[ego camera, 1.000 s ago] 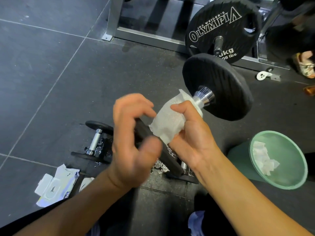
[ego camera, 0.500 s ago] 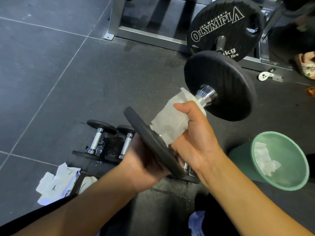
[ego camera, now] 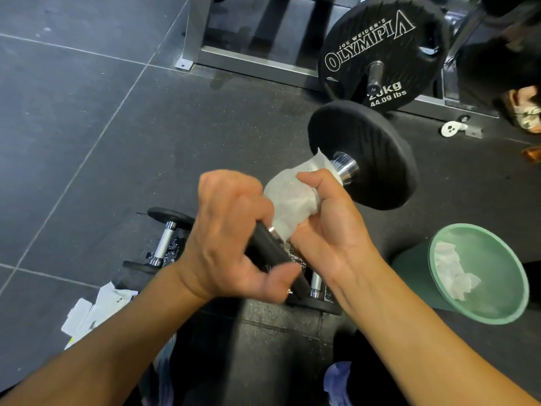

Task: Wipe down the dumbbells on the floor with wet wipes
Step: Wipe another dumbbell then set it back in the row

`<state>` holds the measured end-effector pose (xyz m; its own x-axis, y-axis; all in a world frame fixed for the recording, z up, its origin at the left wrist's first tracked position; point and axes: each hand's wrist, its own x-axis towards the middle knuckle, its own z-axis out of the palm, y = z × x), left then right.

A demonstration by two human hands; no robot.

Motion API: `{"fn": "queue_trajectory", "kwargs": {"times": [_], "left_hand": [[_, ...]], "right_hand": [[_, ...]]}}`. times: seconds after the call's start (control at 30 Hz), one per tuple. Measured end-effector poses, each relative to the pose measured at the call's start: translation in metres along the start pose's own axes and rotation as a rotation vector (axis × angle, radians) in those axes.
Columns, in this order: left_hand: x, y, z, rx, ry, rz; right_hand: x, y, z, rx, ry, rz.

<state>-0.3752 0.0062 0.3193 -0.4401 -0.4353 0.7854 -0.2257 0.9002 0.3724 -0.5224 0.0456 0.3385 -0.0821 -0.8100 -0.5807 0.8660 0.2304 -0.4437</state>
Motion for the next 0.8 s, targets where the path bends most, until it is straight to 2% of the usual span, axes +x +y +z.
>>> {"fn": "queue_trajectory", "kwargs": {"times": [0.03,0.1,0.17,0.2,0.27,0.33,0.4,0.47,0.53,0.57,0.7,0.8], "left_hand": [[-0.004,0.000,0.002,0.060,-0.005,0.083],[-0.010,0.000,0.005,0.115,-0.019,0.140],[-0.011,0.001,0.006,0.070,-0.039,0.069],[-0.011,0.002,0.005,0.015,-0.036,-0.026],[-0.010,0.005,0.006,-0.139,0.013,-0.292],[-0.008,0.009,0.010,-0.387,0.134,-0.647],[-0.001,0.015,0.013,-0.769,0.306,-1.062],[0.001,0.023,0.016,-1.120,0.421,-1.396],[-0.009,0.029,0.020,-1.332,0.498,-1.633],[-0.014,0.033,0.022,-1.355,0.524,-1.710],[-0.022,0.030,0.023,-1.318,0.459,-1.868],[-0.013,0.022,0.018,-1.420,0.400,-1.785]], "right_hand": [[0.000,-0.001,0.000,-0.009,0.019,-0.006],[-0.001,-0.005,0.001,-0.013,0.027,-0.015],[-0.002,-0.006,0.000,-0.026,0.043,-0.025],[-0.002,-0.006,0.000,-0.025,0.056,-0.023],[-0.002,-0.005,-0.001,-0.008,0.080,-0.009],[-0.002,-0.006,-0.001,-0.005,0.082,-0.021],[-0.004,-0.009,-0.002,0.003,0.058,-0.041],[-0.009,-0.014,0.002,0.002,-0.006,-0.023],[-0.012,-0.018,0.006,-0.012,-0.019,-0.006],[-0.013,-0.020,0.007,-0.045,-0.021,-0.014],[-0.008,-0.018,0.006,-0.120,-0.020,-0.049],[-0.003,-0.018,0.006,-0.093,0.055,-0.032]]}}
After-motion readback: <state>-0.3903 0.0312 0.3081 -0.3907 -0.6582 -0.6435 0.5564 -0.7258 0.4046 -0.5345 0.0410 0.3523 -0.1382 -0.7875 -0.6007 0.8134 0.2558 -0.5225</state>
